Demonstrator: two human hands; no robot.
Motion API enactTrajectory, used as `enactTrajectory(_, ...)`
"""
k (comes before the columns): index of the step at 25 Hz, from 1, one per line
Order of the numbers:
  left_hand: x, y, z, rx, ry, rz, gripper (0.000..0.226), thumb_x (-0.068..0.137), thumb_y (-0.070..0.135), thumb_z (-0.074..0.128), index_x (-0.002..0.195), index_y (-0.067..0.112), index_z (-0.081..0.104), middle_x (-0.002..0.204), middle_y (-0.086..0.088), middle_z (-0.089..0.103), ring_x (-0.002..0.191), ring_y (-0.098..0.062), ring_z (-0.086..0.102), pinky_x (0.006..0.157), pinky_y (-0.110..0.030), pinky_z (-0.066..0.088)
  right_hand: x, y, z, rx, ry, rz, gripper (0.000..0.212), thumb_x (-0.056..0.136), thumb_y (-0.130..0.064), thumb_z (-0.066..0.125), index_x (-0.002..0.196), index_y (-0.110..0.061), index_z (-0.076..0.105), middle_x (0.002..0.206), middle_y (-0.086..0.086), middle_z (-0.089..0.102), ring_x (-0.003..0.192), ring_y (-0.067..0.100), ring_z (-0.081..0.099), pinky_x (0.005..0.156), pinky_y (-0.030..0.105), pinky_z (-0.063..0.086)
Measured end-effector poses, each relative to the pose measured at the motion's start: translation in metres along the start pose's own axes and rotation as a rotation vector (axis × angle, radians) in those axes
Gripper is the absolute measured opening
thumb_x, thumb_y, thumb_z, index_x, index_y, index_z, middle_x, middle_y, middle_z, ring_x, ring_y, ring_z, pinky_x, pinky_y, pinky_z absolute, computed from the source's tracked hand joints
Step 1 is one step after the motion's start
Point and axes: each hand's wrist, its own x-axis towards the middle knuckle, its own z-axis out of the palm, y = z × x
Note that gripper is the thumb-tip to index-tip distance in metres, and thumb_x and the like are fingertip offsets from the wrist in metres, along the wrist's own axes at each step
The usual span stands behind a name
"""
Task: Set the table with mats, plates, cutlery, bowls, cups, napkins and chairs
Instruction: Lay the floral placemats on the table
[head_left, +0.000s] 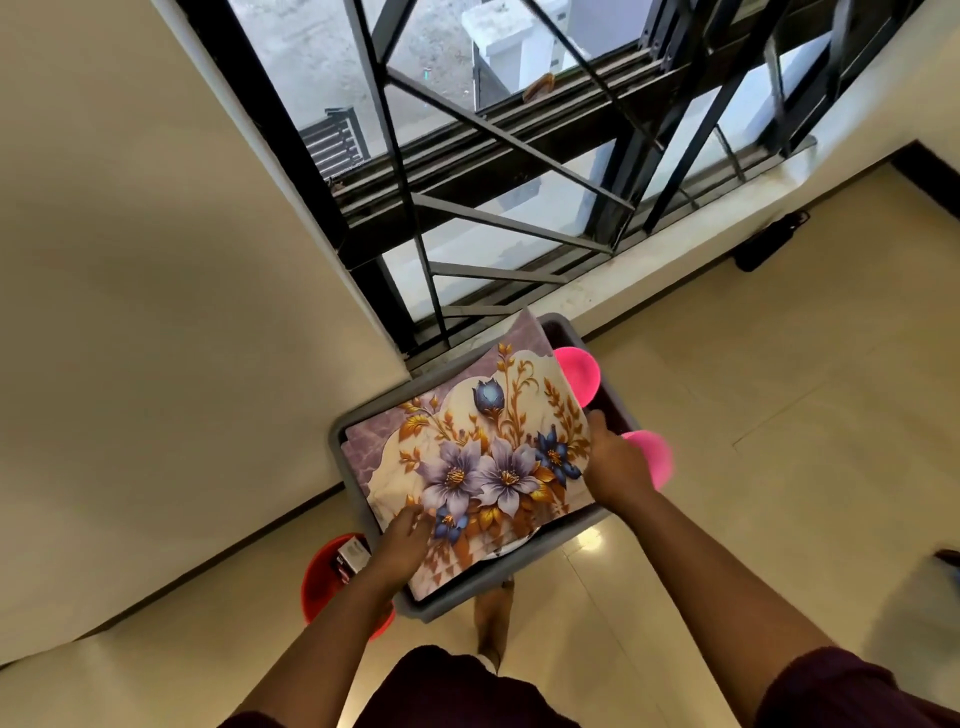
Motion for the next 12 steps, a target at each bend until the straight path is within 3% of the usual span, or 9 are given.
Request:
enactTrajectory(2,-0.002,0.014,0.003,0.038,0.002,0.061,0.037,0.103,0.028,0.042,0.136,0.012,0.045,0.132,-0.005,0.052,0.116,-0.021,0.049,0.087,-0.026,0.037,-0.014,-0.004,-0.009,0.023,0.035,-0.042,0.037,0.095,-0.019,0.05,0.129,-0.017,0.034,0.1,0.009,0.066,0.087,0.03,0.066,0.073,0.044,0.056)
enactTrajectory(5,-0.014,0.034,0.011,0.006,0.001,0.143,0.037,0.1,0.029,0.049,0.134,0.016,0.045,0.125,0.004,0.047,0.111,-0.014,0.046,0.083,-0.021,0.033,-0.035,-0.007,-0.039,0.181,0.143,-0.038,0.031,0.096,-0.016,0.046,0.126,-0.022,0.042,0.085,0.004,0.06,0.079,0.026,0.062,0.066,0.034,0.049)
enactTrajectory(7,-0.019,0.04,0.012,-0.08,0.031,0.161,0.051,0.092,0.037,0.057,0.137,0.016,0.045,0.124,0.003,0.047,0.115,-0.017,0.048,0.089,-0.025,0.037,-0.045,-0.002,-0.06,0.303,0.158,-0.024,0.027,0.095,-0.017,0.048,0.119,-0.029,0.047,0.085,0.005,0.063,0.081,0.029,0.065,0.067,0.037,0.052)
enactTrajectory(10,-0.026,0.039,0.016,-0.061,0.087,0.26,0.063,0.087,0.054,0.053,0.14,0.023,0.044,0.14,-0.005,0.05,0.13,-0.025,0.047,0.107,-0.041,0.04,-0.072,0.012,-0.088,0.563,0.155,-0.026,0.027,0.093,-0.011,0.051,0.105,-0.036,0.053,0.092,0.008,0.068,0.083,0.029,0.069,0.07,0.049,0.059)
enactTrajectory(12,-0.038,0.042,0.021,0.0,0.177,0.28,0.062,0.093,0.05,0.053,0.145,0.02,0.04,0.15,-0.012,0.038,0.137,-0.031,0.037,0.113,-0.044,0.032,-0.094,0.022,-0.102,0.675,0.193,-0.033,0.029,0.095,-0.005,0.049,0.103,-0.033,0.056,0.098,0.009,0.066,0.083,0.025,0.07,0.064,0.044,0.06)
